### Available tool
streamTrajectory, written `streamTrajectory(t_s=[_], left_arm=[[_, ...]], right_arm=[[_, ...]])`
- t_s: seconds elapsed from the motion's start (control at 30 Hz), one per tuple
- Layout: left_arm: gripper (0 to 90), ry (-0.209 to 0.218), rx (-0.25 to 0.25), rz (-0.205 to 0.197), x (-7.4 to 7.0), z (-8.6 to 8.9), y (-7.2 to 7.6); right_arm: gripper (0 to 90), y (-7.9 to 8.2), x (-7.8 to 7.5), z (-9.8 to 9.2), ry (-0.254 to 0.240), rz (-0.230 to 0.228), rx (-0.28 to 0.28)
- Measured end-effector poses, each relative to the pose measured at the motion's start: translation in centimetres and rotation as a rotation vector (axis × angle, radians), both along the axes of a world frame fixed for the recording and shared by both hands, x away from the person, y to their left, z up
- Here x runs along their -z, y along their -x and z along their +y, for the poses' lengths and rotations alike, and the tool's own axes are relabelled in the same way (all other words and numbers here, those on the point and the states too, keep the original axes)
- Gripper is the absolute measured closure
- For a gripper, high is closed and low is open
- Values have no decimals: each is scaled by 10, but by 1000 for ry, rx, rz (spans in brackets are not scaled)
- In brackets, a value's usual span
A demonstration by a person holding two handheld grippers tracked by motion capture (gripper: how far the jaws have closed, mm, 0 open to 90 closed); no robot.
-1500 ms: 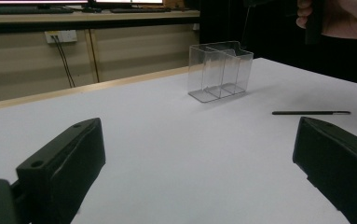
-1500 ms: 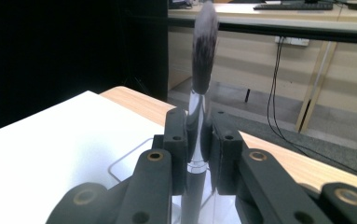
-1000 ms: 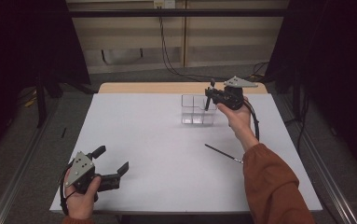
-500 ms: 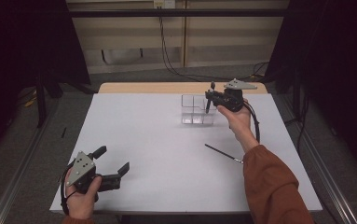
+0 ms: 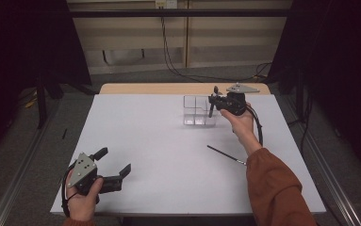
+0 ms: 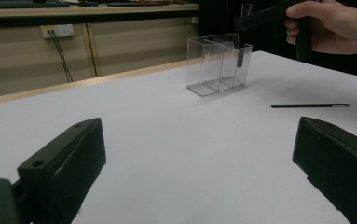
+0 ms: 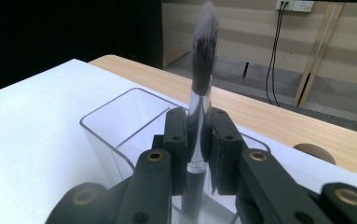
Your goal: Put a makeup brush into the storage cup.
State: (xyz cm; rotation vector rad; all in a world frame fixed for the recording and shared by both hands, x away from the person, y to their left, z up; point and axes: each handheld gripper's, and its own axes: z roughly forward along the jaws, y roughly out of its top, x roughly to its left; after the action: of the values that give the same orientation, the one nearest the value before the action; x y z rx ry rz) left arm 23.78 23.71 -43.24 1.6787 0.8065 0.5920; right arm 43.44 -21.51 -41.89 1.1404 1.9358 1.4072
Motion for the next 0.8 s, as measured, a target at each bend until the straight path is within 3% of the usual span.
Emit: streamTrajectory(t_s=[0.33,0.5,0.57,0.73,0.8], left_arm=[[24,-3,5,9,1,0,0],[24,-5,7,12,1,0,-1],[24,-5,8,12,1,0,-1],[24,-5,6,16,1,0,-1],[24,-4,7,15,1,0,-1]], right_arm=[[785,-1,7,-1,-21,19,-9],[686,-1,8,-2,-26,31,-11],[606,-1,9,-2,-39,33,-18],[298,0,9,-3,-41,36,-2],[243,0,8,-4,-40,36,1]])
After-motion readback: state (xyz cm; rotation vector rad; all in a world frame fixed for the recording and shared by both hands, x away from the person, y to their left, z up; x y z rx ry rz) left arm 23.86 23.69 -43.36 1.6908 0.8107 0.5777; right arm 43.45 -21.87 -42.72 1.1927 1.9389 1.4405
